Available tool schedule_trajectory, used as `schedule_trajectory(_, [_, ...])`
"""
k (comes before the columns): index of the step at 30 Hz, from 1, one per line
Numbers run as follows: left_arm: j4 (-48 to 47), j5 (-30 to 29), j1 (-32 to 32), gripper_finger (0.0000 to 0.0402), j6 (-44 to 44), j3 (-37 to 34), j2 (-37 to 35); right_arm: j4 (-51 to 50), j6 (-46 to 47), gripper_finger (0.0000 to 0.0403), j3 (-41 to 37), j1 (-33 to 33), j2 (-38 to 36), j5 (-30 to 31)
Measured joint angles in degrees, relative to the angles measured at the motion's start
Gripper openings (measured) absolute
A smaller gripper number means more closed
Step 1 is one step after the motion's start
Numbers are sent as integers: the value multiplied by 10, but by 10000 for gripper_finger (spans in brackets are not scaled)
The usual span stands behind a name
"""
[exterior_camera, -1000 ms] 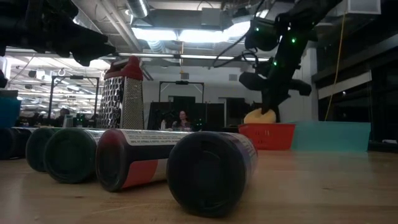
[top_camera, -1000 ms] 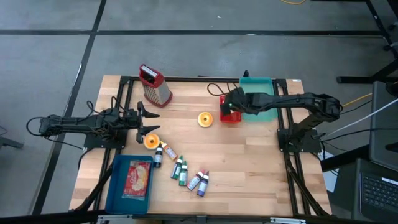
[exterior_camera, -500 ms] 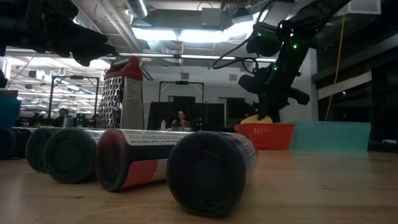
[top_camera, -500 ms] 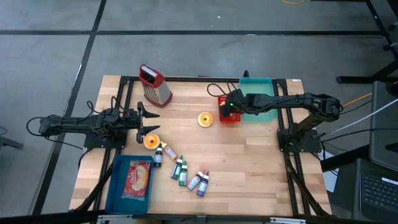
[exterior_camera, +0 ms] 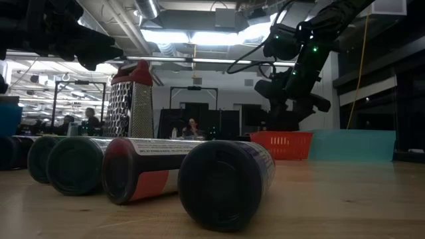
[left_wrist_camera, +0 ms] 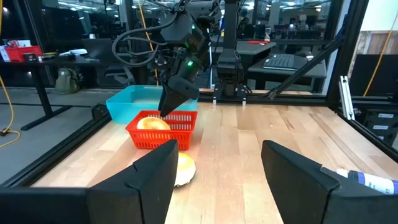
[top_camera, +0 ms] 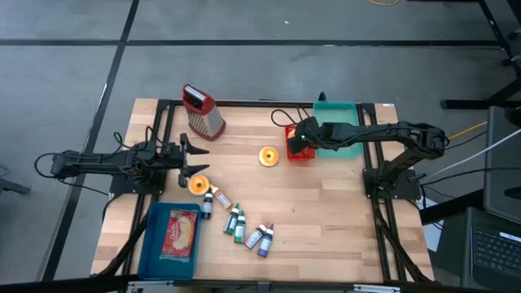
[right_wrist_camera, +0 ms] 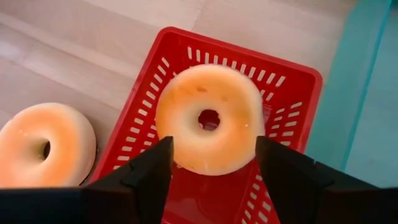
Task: Pick & Place Food Item
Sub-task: Put the orange and pink donut into the red bin
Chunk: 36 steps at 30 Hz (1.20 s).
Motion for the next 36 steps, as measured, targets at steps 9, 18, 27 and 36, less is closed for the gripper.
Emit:
schedule_trajectory(9, [0,4,0,228,0,0,0,25,-7,218,0,1,0,6])
schedule_trajectory(18, [0,5,0,228,0,0,0,28,-2,119,0,-6,0,30])
schedule_trajectory(27, [0,5,0,228,0,0,0,30,-2,6,0,-12,0,24])
schedule_trajectory(36, [4,5,0,228,0,0,0,76,-25,2,0,-44,14,-21])
